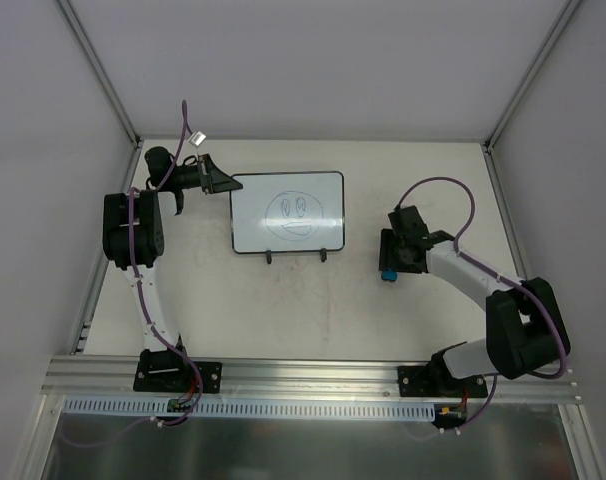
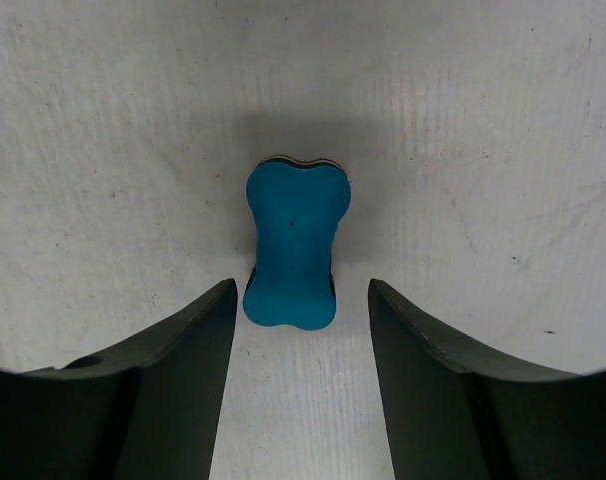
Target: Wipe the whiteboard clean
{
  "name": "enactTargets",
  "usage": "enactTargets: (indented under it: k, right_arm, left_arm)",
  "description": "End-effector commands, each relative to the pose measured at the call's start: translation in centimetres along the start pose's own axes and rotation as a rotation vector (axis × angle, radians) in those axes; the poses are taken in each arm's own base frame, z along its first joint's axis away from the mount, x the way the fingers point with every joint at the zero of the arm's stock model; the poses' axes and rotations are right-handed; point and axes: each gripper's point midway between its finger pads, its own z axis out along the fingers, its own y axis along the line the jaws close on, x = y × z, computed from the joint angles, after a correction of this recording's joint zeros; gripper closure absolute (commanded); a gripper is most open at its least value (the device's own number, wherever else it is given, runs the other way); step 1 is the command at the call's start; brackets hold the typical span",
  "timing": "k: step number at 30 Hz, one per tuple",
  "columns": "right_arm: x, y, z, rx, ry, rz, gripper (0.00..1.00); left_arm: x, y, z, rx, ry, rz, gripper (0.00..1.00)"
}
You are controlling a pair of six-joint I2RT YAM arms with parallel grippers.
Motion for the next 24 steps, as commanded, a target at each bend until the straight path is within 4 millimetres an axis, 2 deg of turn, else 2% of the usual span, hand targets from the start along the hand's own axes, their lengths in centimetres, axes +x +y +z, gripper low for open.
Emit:
enactTargets:
  k: [1, 8, 13, 15, 24]
  right_arm:
    - [-2.4, 1.0, -0.1, -0.008, -0.057, 0.035, 0.43]
    - [-2.7, 1.3, 0.7, -0.009, -0.051, 0.038, 0.47]
    - [-3.0, 1.4, 1.3, 0.003, -0.042, 0.038, 0.47]
    - [-2.9, 1.5, 1.5, 0.007, -0.037, 0.038, 0.52]
    - [-2.0, 1.0, 1.9, 0.031, -0.018, 0.053, 0.52]
  left_arm:
    - [-0.6, -1.0, 0.2, 0.043, 0.032, 0.081, 0.72]
    - [-0.6, -1.3, 0.3, 0.045, 0.033, 0.077, 0.8]
    - [-0.6, -1.5, 0.2, 0.046, 0.034, 0.082, 0.82]
    - [-0.6, -1.7, 0.3, 0.047, 0.035, 0.085, 0.84]
    - [-0.7, -2.8, 0.4, 0.06, 0.04, 0.132, 0.91]
